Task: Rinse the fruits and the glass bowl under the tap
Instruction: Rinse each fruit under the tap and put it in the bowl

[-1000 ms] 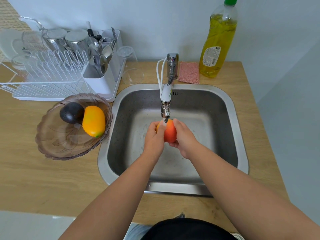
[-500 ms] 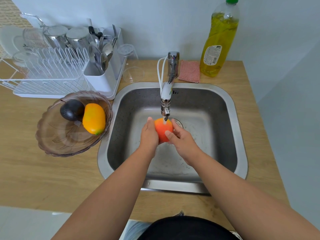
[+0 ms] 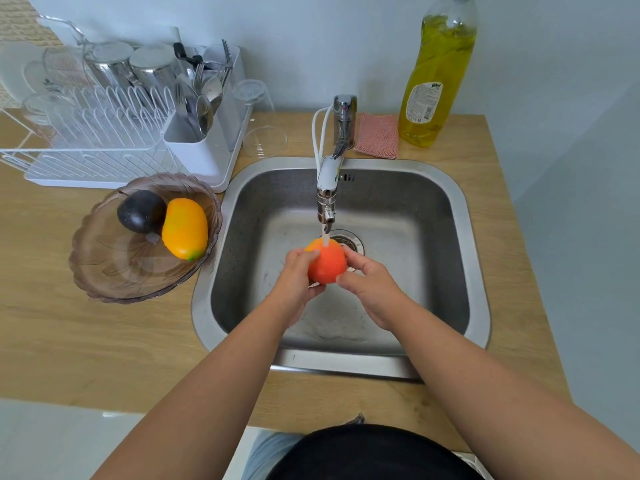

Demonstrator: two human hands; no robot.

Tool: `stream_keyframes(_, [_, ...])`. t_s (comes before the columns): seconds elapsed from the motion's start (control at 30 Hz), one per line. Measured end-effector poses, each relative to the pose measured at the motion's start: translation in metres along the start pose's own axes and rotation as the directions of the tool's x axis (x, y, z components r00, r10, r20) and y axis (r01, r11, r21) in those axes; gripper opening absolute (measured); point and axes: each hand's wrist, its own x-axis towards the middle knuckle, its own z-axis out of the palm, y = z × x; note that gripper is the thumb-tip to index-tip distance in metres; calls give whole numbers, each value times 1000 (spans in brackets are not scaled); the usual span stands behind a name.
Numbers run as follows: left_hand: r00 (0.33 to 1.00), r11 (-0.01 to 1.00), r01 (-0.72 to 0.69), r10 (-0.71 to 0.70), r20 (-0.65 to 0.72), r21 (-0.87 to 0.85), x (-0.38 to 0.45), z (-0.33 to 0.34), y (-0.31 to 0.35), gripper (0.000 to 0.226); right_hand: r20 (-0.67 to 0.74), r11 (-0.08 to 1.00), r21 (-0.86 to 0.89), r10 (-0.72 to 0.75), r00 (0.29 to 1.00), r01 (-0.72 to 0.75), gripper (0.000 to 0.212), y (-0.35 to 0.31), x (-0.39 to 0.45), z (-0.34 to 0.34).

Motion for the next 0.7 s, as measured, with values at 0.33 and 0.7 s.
stream_keyframes(0.33, [998,971,-65,69,-10,230,-20,-33,-11,26,-63,995,92,50,997,-44,59,26,-6,4])
stream_keyframes(0.7, [996,961,-58,73,-46,272,-23,-35,-11,35,-56,991,133,-13,998,20,51,21,-16,2])
